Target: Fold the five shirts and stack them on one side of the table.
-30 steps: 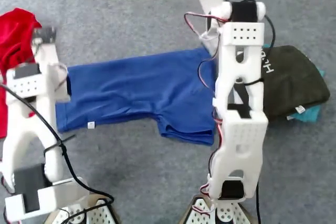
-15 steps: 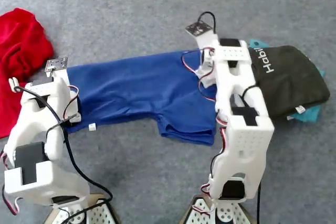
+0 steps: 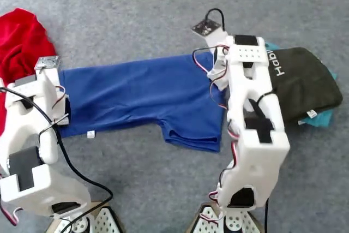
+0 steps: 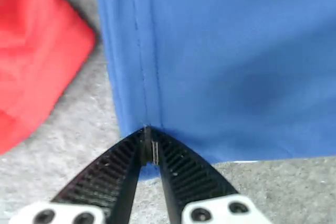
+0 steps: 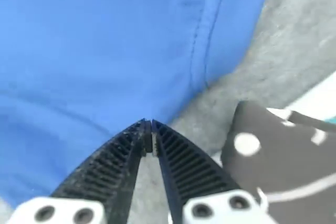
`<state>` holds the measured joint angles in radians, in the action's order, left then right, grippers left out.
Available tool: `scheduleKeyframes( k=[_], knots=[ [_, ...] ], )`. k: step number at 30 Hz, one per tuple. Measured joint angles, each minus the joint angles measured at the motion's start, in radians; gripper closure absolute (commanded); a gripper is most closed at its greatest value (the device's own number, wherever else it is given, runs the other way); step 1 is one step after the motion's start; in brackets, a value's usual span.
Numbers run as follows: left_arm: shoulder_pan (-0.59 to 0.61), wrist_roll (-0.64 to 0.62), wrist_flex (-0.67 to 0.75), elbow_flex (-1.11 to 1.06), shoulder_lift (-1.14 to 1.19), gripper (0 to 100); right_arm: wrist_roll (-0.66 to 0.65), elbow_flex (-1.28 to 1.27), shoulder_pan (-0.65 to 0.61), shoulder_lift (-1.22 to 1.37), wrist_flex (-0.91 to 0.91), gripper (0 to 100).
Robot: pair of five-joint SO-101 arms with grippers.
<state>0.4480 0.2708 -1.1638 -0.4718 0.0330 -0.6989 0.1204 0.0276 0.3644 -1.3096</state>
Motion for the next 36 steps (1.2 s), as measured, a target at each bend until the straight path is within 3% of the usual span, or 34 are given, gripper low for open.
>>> scheduleKeyframes(
  k=[5, 8, 15, 23, 31, 36],
  knots=[
    [0.0, 0.0, -0.044, 0.037, 0.0, 97, -0.046, -0.015, -0.031, -0.161, -0.106, 98.5],
    [-0.02, 0.0, -0.044, 0.037, 0.0, 97, -0.057, -0.109, -0.11, -0.252, -0.13, 98.5],
    [0.029, 0.018, -0.044, 0.037, -0.02, 97, -0.057, -0.537, -0.216, -0.473, 0.02, 98.5],
    [0.052, 0.04, 0.051, -0.066, -0.112, 97, -0.064, -0.853, -0.121, -0.535, 0.204, 98.5],
    [0.052, -0.103, 0.279, -0.273, -0.129, 97, -0.098, -0.951, -0.077, -0.537, 0.241, 98.5],
    [0.052, -0.141, 0.315, -0.296, -0.15, 97, -0.117, -1.02, -0.074, -0.543, 0.307, 98.4]
  ],
)
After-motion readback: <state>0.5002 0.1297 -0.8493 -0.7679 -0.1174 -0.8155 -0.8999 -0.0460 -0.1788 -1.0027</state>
